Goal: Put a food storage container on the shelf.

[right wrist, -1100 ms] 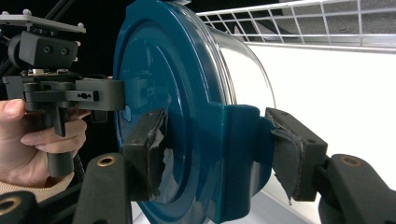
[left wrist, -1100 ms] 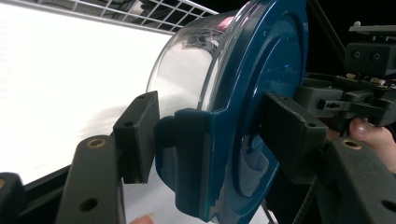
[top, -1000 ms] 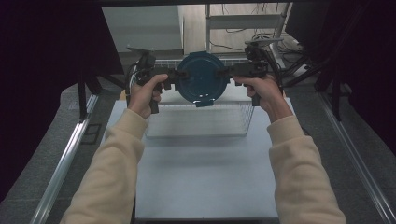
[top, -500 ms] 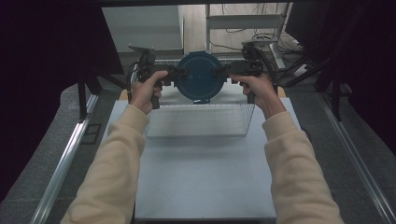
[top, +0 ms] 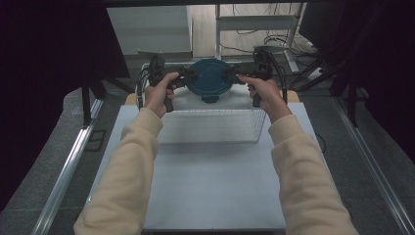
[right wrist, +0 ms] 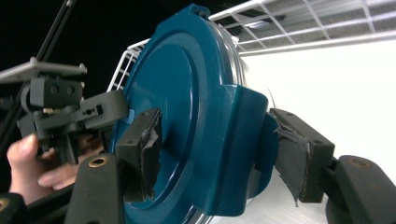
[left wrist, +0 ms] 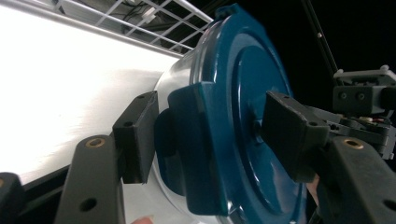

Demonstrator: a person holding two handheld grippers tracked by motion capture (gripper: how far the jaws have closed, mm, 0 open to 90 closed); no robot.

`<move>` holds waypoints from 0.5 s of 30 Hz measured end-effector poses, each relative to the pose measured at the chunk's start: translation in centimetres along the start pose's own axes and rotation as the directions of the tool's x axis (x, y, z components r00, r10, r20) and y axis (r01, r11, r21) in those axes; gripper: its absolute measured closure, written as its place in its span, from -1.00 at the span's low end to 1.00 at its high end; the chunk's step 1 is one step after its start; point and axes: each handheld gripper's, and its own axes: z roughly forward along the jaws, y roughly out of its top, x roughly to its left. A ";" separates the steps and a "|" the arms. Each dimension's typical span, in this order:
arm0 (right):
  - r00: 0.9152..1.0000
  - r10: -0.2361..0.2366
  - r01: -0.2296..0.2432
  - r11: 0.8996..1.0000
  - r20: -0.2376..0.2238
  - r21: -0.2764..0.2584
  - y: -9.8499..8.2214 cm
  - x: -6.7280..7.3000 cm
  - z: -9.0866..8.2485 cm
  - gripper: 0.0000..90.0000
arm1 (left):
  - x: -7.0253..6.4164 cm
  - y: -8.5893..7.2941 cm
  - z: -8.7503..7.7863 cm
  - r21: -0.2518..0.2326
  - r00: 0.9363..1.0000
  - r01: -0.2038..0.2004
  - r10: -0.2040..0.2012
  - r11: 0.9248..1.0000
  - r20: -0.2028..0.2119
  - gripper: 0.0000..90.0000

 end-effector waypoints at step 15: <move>0.996 0.001 0.010 0.993 0.093 -0.115 -1.0 1.0 0.1 -0.78 | -1.7 -1.5 0.2 -0.056 0.987 -0.132 0.125 0.990 -0.103 -0.55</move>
